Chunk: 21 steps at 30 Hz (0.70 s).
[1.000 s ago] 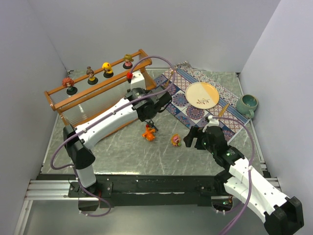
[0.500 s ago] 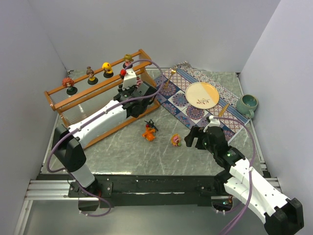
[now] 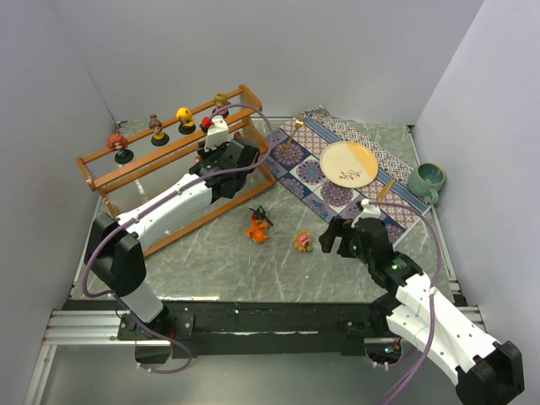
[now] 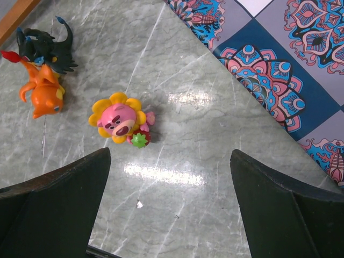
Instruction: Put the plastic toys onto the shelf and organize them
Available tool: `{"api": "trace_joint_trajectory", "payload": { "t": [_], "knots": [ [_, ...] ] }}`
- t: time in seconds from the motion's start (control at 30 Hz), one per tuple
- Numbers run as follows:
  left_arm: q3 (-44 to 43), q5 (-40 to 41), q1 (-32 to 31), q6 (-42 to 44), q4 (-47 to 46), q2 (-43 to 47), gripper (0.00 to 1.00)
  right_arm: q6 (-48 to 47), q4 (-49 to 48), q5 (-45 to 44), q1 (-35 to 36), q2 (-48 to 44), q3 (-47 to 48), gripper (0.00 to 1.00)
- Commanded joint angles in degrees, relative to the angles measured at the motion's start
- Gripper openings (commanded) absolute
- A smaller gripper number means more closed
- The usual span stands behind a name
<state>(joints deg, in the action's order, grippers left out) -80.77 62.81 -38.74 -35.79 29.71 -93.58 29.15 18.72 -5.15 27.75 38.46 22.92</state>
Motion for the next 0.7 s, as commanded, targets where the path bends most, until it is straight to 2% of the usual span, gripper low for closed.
{"api": "trace_joint_trajectory", "payload": {
  "t": [0.0, 0.33, 0.53, 0.67],
  "knots": [
    [0.8, 0.1, 1.1, 2.8, -5.9, 2.5, 0.01, 0.6, 0.0, -1.5, -0.1, 0.1, 0.9, 0.99],
    [2.3, -0.5, 2.0, 4.3, -9.1, 1.6, 0.01, 0.7, 0.1, -1.9, -0.1, 0.8, 1.1, 0.99],
    [2.4, -0.7, 2.1, 3.6, -8.5, 0.9, 0.07, 0.7, 0.1, -1.9, -0.1, 1.0, 1.2, 0.99],
    [2.6, -0.8, 2.1, 2.7, -7.7, 1.0, 0.14, 0.6, 0.1, -1.8, -0.1, 1.5, 1.3, 0.99]
  ]
}}
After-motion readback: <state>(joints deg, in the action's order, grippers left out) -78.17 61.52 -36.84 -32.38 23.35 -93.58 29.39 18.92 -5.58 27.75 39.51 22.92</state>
